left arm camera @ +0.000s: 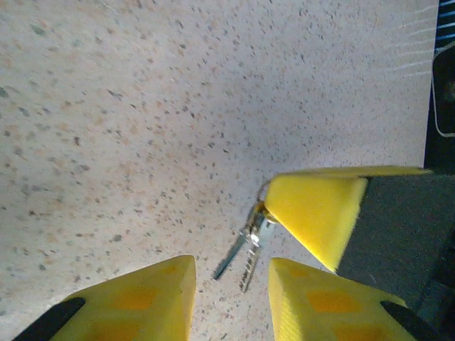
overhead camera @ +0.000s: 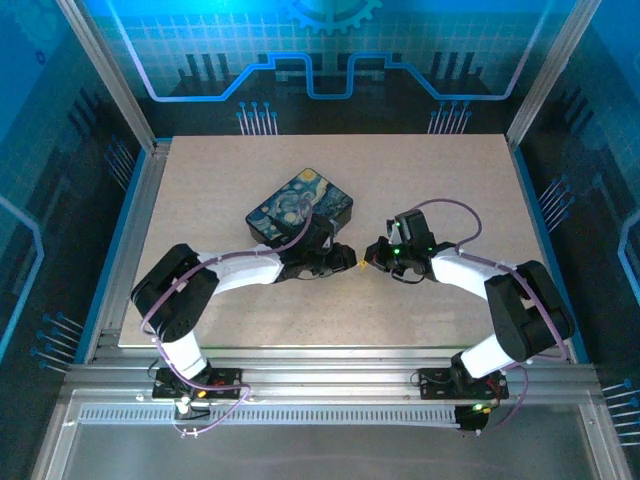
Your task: Unlock the padlock with the key
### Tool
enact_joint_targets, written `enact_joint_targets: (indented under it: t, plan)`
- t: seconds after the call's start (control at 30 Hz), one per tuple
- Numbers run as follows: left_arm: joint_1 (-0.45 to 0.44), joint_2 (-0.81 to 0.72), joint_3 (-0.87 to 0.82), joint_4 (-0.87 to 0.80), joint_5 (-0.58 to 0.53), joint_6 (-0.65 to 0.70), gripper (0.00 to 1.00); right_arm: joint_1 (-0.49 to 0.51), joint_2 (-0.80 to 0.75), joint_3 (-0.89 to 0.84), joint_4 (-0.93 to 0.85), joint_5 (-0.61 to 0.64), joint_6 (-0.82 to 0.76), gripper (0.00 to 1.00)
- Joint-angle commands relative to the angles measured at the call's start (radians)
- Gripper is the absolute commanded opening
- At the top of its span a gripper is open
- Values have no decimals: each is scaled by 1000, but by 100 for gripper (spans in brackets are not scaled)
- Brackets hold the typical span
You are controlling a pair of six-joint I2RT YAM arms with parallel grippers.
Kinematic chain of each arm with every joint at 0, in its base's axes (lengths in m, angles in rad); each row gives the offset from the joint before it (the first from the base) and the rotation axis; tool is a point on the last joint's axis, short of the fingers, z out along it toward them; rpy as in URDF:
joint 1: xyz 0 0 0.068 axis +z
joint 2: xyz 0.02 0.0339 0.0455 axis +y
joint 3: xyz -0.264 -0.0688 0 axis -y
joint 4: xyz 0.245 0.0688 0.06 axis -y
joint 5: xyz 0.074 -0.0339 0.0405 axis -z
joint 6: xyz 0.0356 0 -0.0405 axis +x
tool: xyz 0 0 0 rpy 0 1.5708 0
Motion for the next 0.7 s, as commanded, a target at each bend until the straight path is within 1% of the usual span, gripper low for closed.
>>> enact_joint_targets:
  t: [0.0,0.3,0.67]
  plan:
    - [8,-5,-22,20,15,13,33,-11,-23,4,-6,-30,-11,2]
    - [6,27,-19,68,49,-6,32,-9,-25,3,-1,-38,-2,2]
    - [-3,49,-17,100,71,-20,26,-6,-16,6,13,-44,9,2]
